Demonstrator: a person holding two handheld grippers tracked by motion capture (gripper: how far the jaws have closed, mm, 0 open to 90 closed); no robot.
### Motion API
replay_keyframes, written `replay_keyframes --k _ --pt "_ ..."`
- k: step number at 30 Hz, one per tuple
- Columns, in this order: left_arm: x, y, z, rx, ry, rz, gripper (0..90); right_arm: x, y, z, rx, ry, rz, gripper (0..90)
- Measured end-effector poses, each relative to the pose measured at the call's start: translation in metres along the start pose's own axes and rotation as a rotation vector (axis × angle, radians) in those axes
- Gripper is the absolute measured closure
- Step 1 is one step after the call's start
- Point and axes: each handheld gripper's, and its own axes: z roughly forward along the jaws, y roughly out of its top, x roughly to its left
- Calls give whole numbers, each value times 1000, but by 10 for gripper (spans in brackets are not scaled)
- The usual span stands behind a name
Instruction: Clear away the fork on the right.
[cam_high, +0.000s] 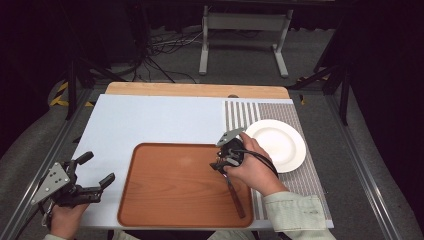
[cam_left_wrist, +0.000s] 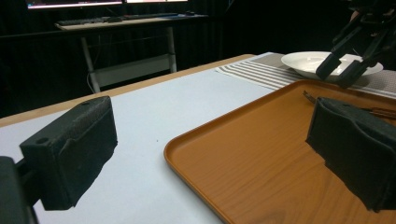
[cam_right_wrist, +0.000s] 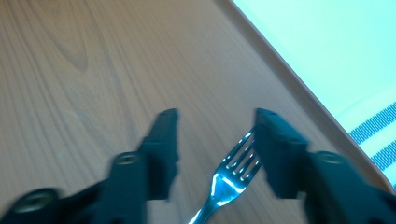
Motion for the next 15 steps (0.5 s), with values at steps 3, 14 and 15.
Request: replay_keyframes --k 3,14,15 --pt "0 0 0 -1 1 -2 23 -3 0 5 4 -2 -29 716" --pt "0 0 0 0 0 2 24 -13 -6 29 42 20 -35 900" --pt "0 0 0 0 0 2 23 -14 -7 31 44 23 -37 900"
